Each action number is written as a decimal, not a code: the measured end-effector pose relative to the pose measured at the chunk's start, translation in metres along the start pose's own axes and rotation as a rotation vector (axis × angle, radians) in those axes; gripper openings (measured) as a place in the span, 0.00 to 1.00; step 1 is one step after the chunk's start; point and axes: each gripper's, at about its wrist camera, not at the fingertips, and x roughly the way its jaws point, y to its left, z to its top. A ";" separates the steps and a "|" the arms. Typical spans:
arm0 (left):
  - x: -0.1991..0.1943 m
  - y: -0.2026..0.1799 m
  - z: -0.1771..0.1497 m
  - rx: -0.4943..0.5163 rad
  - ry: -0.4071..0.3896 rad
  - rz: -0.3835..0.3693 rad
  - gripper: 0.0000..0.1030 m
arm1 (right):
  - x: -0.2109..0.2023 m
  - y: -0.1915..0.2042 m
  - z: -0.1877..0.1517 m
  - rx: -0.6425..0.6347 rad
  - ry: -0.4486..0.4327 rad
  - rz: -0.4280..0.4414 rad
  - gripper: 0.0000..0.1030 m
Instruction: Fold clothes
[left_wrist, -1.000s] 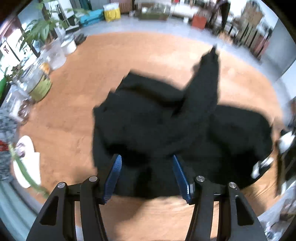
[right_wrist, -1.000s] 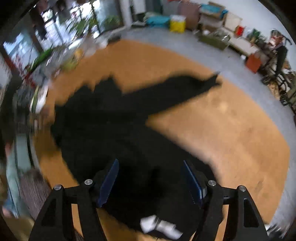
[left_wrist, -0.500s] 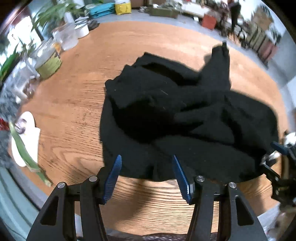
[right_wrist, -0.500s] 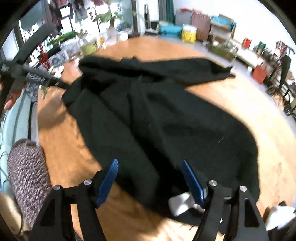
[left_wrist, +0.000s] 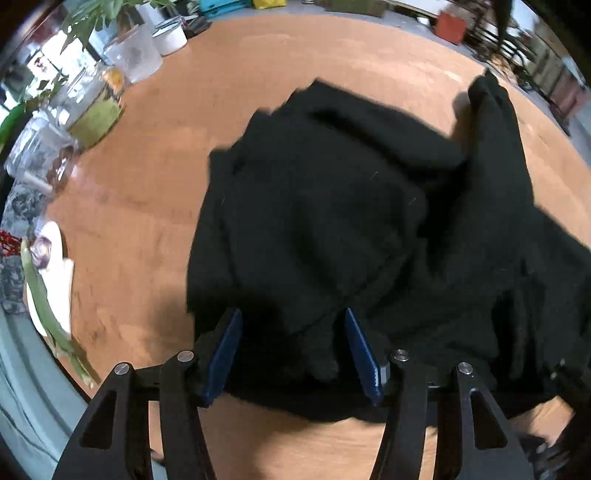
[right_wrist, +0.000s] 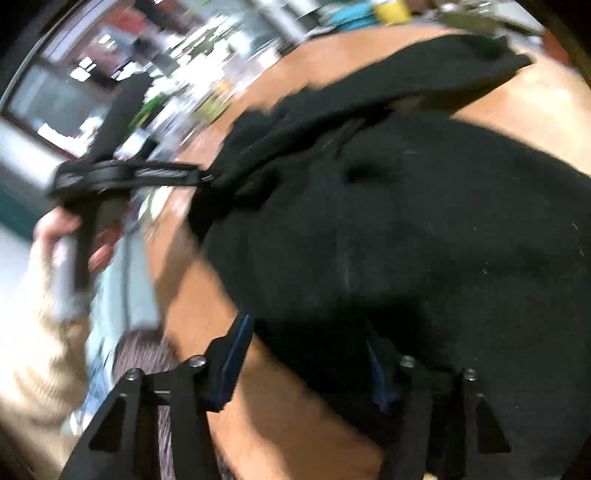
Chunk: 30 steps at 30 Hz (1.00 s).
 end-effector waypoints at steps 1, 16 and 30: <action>0.000 0.006 -0.009 -0.002 -0.003 -0.016 0.59 | 0.005 0.000 -0.002 0.007 0.012 0.030 0.58; -0.066 -0.005 -0.034 0.087 -0.174 -0.193 0.63 | -0.003 0.049 0.044 -0.062 -0.105 -0.141 0.64; -0.037 -0.018 -0.023 0.161 0.011 -0.309 0.07 | 0.026 0.054 0.064 -0.102 -0.056 -0.244 0.09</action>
